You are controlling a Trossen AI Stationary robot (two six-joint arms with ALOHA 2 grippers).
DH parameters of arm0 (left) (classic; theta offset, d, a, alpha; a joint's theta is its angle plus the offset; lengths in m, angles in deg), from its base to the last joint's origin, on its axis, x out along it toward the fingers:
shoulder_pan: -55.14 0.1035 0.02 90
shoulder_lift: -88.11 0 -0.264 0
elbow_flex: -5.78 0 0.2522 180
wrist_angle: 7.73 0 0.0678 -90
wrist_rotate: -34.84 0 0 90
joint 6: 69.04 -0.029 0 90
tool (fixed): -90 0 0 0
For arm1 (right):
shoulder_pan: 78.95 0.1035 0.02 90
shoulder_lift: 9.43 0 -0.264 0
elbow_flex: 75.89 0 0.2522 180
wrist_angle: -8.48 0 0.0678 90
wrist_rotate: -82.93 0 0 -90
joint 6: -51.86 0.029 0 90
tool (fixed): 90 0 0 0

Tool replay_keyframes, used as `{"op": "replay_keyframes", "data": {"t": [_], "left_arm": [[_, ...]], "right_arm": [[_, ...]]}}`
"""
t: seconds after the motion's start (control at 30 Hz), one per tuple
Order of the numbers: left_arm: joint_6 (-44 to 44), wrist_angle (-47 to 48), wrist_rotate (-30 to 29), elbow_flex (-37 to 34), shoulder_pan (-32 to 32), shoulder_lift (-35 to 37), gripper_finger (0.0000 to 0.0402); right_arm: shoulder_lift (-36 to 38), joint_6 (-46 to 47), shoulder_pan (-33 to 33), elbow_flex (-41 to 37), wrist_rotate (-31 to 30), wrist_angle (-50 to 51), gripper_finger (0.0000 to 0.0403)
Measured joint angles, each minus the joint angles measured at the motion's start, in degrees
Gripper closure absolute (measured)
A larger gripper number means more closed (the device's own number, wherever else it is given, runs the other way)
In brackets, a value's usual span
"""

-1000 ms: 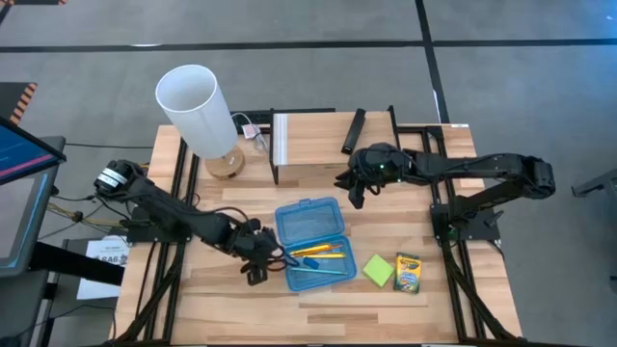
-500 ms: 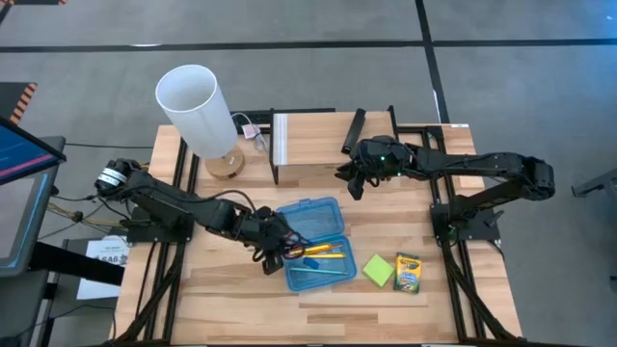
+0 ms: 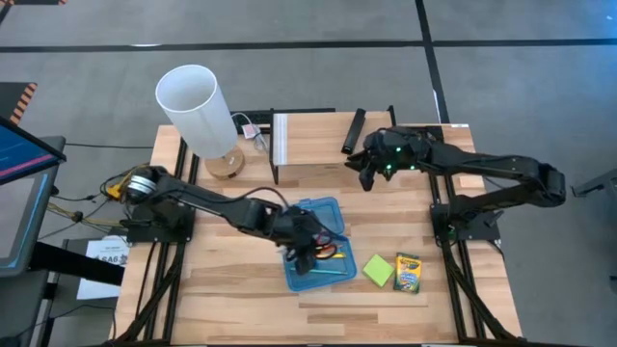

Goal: Pack school essentials
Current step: Put the black and silver scissors into the blue supply box

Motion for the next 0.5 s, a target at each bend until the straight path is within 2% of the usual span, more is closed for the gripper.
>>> {"op": "replay_keyframes", "data": {"t": [0.27,0.5], "left_arm": [[0.4,0.6,7.9,5.4,1.7,-9.3,0.0282],[2.2,0.7,8.5,6.2,1.7,-11.0,0.0282]], "right_arm": [[5.8,0.0,-3.4,0.0,-0.1,3.8,0.0282],[7.7,0.0,-3.4,0.0,-0.2,4.4,0.0282]]}}
